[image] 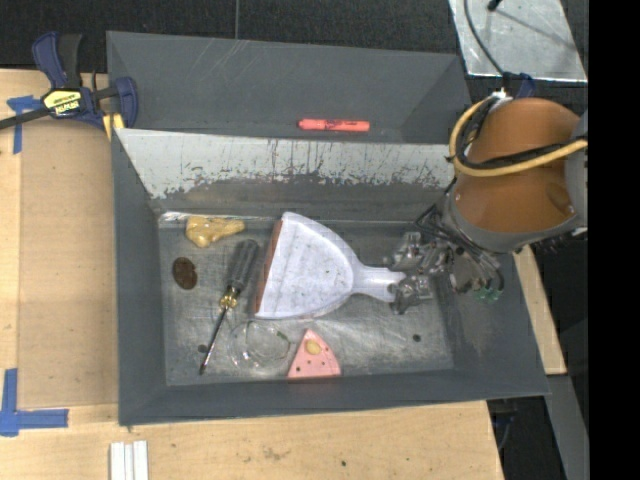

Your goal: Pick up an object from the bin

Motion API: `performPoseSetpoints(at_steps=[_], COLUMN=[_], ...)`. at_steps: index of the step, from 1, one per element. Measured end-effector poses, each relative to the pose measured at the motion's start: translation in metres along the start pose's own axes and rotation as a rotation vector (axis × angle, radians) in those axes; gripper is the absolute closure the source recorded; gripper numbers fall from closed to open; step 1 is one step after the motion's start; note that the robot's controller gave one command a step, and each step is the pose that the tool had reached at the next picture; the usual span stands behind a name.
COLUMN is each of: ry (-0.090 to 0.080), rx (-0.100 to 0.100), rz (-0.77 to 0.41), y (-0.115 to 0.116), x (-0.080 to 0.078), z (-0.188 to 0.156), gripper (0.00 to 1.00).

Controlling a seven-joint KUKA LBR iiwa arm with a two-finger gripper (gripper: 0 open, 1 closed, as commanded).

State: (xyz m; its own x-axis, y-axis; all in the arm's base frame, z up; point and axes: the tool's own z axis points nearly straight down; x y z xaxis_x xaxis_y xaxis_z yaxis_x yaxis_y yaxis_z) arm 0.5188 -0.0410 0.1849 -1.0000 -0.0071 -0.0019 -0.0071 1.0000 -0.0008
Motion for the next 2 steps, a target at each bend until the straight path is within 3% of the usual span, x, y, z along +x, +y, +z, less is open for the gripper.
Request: performPoseSetpoints(at_steps=[1, 2], ry=[0.000, 0.006], rx=[0.000, 0.000], rz=[0.000, -0.062], y=[0.000, 0.008], x=[0.000, -0.007], z=[0.000, -0.033], gripper=[1.00, 1.00])
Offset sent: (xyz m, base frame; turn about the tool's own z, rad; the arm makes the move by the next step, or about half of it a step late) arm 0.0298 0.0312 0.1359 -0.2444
